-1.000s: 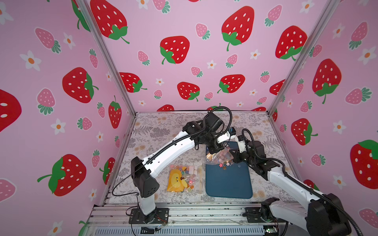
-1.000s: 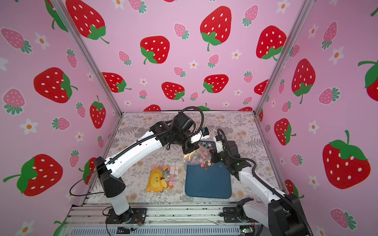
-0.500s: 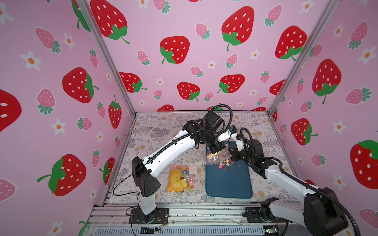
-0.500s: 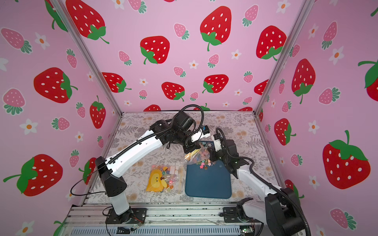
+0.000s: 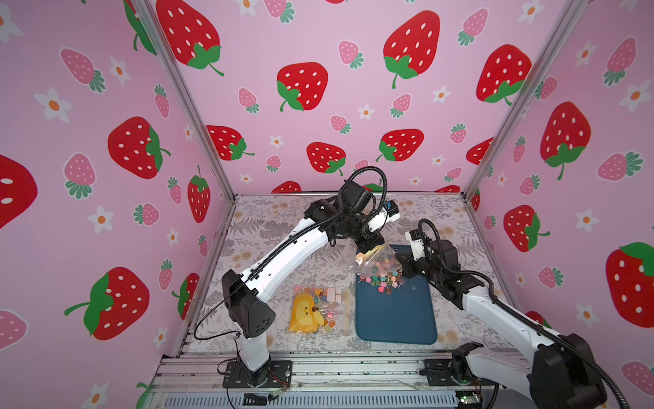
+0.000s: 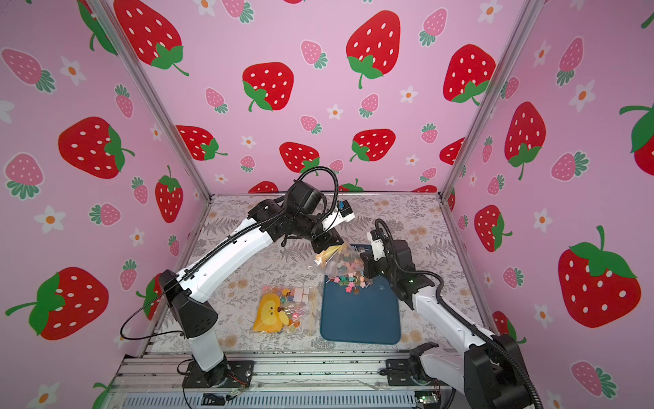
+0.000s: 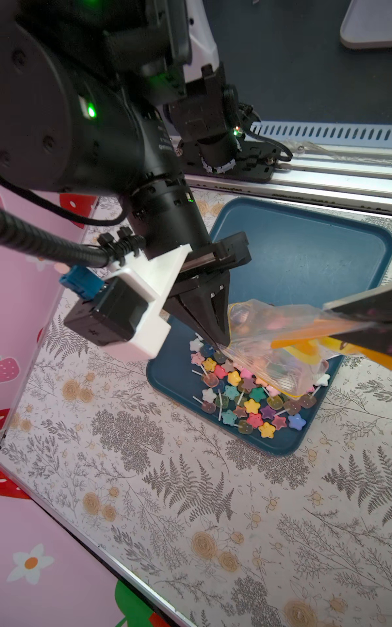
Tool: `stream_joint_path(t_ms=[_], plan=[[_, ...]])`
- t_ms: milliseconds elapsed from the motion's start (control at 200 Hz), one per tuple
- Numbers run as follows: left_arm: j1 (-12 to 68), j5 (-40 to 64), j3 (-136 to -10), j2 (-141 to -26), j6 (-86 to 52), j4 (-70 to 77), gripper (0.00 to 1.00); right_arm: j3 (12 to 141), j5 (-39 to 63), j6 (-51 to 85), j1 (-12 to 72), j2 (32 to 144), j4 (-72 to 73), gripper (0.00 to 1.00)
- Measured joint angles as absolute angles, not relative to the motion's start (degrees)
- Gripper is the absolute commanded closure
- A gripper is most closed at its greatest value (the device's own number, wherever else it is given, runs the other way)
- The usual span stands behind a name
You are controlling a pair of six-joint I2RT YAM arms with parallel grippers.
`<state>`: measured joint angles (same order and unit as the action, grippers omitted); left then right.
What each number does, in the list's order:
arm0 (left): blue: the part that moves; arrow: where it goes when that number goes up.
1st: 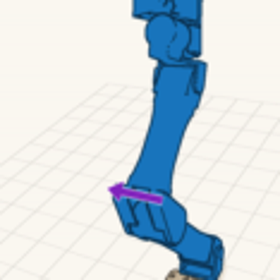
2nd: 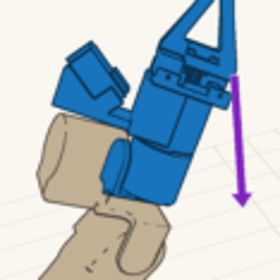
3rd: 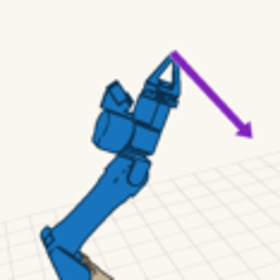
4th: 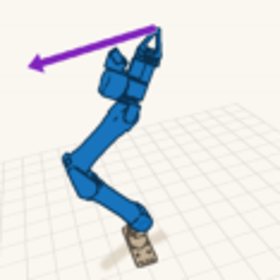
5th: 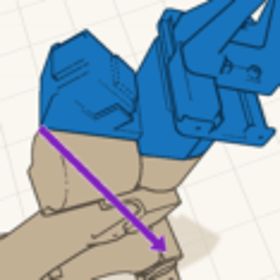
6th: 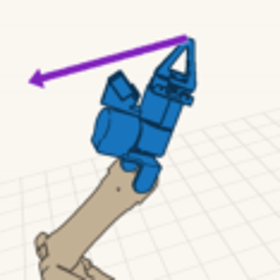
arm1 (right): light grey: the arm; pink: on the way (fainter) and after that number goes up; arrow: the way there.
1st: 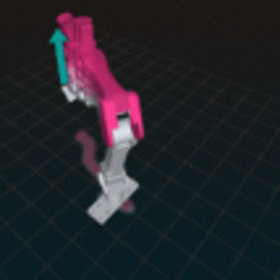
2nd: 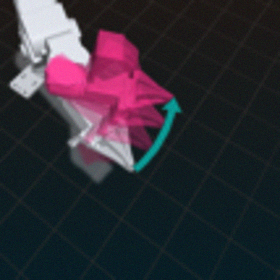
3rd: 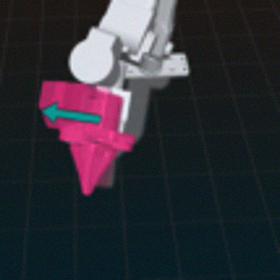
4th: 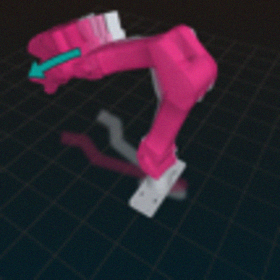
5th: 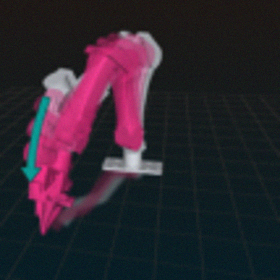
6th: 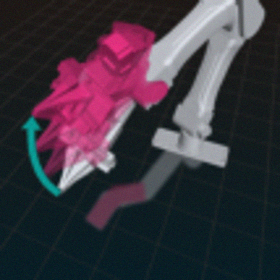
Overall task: Pour candies out of the ziploc bag
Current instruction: 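Pour the candies out of the ziploc bag onto the tray, then place the ziploc bag at the center of the board.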
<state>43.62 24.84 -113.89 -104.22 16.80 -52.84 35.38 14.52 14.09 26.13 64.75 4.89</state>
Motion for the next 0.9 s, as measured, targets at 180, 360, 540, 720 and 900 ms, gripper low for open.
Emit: stream_joint_path(t_ms=[180, 360, 540, 720, 900], plan=[[43.9, 27.2, -114.2, -104.4, 16.2, -52.4, 1.00, 35.4, 13.3, 13.8, 26.1, 62.9, 3.2, 0.88], [41.1, 28.3, -110.7, -101.4, 15.6, -48.4, 1.00, 35.4, 11.1, 13.5, 25.8, 63.6, -1.1, 0.40], [37.2, 29.2, -109.8, -96.7, 15.6, -45.6, 1.00, 35.4, 9.4, 13.3, 25.7, 63.4, -3.9, 0.15], [31.2, 30.6, -101.3, -91.7, 13.5, -39.0, 1.00, 35.7, 8.3, 13.2, 25.7, 58.3, -4.5, 0.16], [17.6, 31.0, -81.5, -87.7, 2.1, -24.3, 1.00, 37.4, 8.5, 13.2, 25.7, 55.7, -4.9, 0.19]])
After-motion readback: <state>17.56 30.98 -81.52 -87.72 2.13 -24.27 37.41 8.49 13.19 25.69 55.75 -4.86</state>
